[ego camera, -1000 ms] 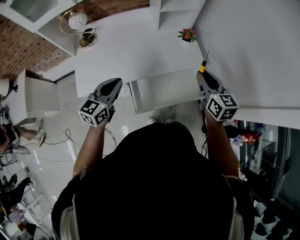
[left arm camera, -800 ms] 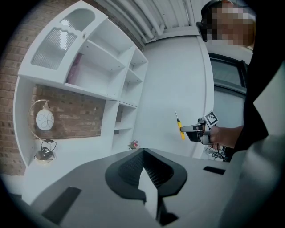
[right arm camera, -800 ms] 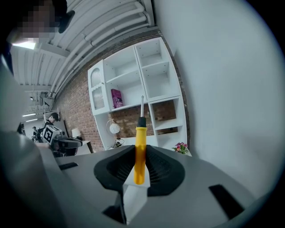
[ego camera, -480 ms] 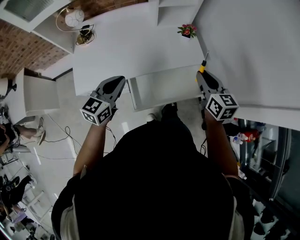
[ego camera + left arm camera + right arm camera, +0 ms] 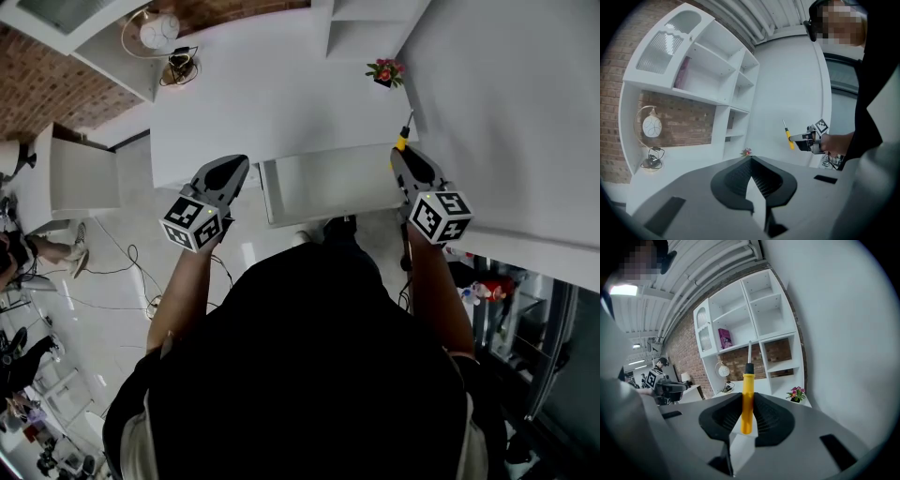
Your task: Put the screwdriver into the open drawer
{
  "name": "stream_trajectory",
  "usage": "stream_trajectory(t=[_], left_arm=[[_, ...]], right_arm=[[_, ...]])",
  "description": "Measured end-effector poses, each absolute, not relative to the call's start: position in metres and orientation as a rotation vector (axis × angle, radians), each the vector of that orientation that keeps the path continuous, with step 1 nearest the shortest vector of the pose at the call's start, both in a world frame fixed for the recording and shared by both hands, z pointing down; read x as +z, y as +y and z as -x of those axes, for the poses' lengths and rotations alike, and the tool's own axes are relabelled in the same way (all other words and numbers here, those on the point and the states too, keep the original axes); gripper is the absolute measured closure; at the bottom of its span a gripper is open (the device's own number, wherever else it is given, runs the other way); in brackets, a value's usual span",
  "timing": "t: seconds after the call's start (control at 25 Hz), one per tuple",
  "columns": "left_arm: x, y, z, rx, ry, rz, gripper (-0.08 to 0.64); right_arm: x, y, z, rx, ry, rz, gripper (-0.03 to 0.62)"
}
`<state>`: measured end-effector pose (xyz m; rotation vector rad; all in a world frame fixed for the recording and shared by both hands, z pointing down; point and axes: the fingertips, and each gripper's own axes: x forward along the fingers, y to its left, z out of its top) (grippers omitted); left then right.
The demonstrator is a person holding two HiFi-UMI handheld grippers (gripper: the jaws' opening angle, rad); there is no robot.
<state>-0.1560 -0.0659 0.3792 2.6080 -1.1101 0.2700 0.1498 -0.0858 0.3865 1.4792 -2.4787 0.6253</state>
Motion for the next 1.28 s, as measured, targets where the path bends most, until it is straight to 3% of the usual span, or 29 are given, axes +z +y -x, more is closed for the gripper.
stream_trajectory(t=[1.28], left_arm=[[0.402,-0.12,0.147,0.303,-1.164,-2.521,0.543]], right_arm=[[0.432,-0.153,-0.141,0.688,-2.476,-1.297,0.509]])
